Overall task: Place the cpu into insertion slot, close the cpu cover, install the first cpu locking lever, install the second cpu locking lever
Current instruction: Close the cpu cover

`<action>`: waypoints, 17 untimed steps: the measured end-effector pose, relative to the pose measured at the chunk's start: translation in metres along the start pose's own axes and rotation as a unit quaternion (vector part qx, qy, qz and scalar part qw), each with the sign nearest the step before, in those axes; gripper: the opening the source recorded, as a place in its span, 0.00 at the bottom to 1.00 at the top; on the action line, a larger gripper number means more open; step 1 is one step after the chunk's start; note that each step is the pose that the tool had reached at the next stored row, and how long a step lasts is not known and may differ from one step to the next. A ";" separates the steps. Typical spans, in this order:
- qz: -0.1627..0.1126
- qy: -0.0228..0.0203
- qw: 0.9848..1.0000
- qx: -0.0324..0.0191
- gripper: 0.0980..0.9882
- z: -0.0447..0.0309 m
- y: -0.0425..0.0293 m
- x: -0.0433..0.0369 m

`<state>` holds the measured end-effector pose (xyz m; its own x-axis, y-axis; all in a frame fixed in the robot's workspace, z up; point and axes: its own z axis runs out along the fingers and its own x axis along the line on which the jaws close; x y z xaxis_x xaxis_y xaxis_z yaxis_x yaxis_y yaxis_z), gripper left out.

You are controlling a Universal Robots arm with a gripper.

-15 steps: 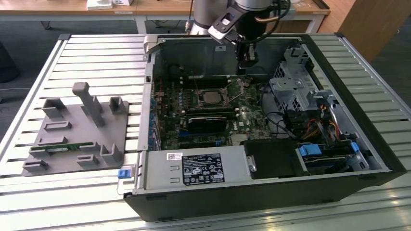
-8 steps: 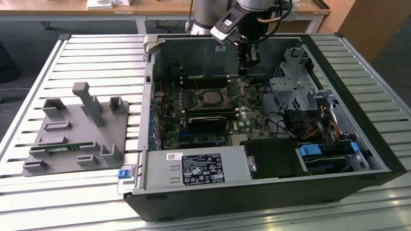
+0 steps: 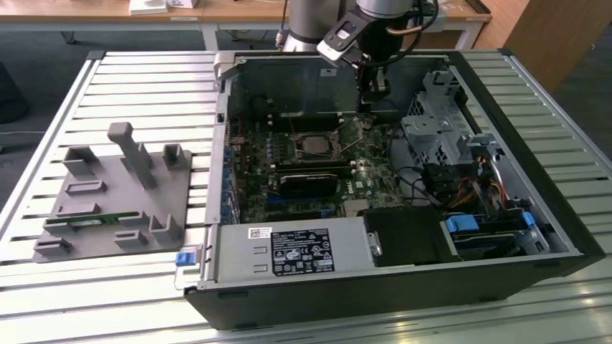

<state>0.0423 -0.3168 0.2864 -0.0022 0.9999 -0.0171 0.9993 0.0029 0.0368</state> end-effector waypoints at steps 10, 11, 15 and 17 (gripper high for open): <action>0.000 0.000 1.000 0.000 0.01 0.0106 0.0081 0.0004; 0.000 0.000 1.000 0.000 0.01 0.0123 0.0084 0.0005; 0.000 0.000 1.000 0.000 0.01 0.0164 0.0106 0.0006; 0.000 0.000 1.000 0.000 0.01 0.0184 0.0118 0.0006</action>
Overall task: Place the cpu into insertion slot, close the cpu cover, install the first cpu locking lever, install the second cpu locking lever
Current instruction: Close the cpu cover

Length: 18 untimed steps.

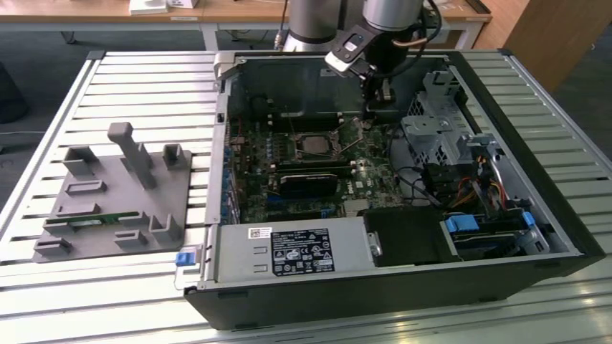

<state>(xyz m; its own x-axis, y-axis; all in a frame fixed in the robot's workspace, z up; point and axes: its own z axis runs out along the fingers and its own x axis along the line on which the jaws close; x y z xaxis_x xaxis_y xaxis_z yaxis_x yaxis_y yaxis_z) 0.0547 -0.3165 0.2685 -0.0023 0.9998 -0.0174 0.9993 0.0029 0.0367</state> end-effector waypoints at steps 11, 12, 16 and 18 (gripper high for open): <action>0.000 0.000 1.000 0.000 0.01 0.0147 0.0094 0.0002; 0.000 0.000 1.000 0.000 0.01 0.0159 0.0107 0.0002; 0.000 0.000 1.000 0.000 0.01 0.0227 0.0129 0.0003; 0.000 0.000 1.000 0.000 0.01 0.0263 0.0128 0.0004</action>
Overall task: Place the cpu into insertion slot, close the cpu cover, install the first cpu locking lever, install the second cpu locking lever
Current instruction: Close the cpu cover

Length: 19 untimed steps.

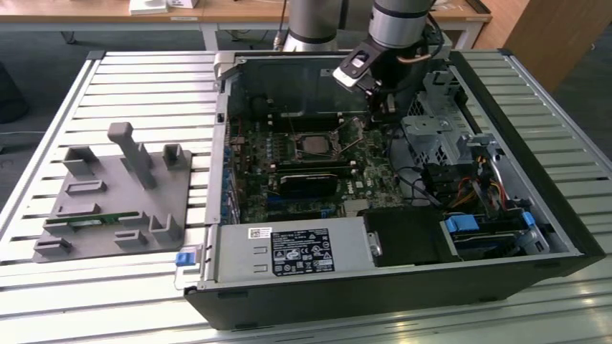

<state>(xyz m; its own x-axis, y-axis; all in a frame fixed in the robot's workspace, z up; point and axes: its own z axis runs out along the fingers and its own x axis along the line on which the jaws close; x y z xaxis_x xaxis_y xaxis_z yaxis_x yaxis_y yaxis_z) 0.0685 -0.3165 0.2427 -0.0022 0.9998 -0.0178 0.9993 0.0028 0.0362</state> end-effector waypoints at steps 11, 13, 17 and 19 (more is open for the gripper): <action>0.000 0.000 1.000 0.000 0.01 0.0016 -0.0147 0.0002; 0.000 0.000 1.000 0.000 0.01 0.0017 -0.0167 0.0002; 0.000 0.000 1.000 0.000 0.01 0.0019 -0.0193 0.0002; 0.000 0.000 1.000 0.000 0.01 0.0020 -0.0203 0.0002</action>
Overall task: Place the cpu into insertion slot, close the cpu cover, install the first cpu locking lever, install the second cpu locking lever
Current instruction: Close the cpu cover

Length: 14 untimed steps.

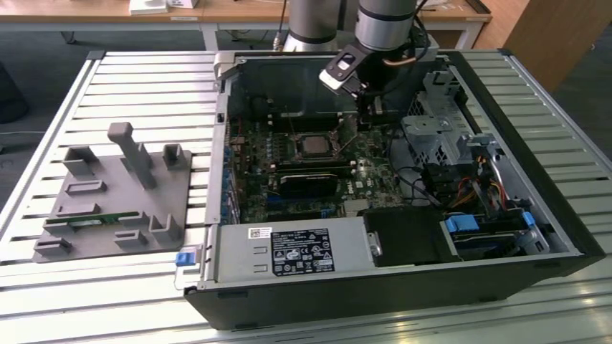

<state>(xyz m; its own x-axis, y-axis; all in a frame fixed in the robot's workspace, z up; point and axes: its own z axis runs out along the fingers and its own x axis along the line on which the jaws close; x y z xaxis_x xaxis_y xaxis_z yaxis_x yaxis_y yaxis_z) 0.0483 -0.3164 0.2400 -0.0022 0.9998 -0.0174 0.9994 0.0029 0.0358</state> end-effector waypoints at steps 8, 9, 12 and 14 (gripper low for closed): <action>0.000 0.000 1.000 0.000 0.01 0.0004 -0.0045 0.0003; 0.000 0.000 1.000 0.000 0.01 0.0004 -0.0053 0.0004; 0.000 0.000 1.000 0.000 0.01 0.0004 -0.0080 0.0006; 0.000 0.000 1.000 0.000 0.01 0.0005 -0.0091 0.0007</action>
<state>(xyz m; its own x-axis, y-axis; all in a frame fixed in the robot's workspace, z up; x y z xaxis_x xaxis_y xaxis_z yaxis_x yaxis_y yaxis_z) 0.0393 -0.3157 0.2391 -0.0023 0.9998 -0.0173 0.9994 0.0029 0.0359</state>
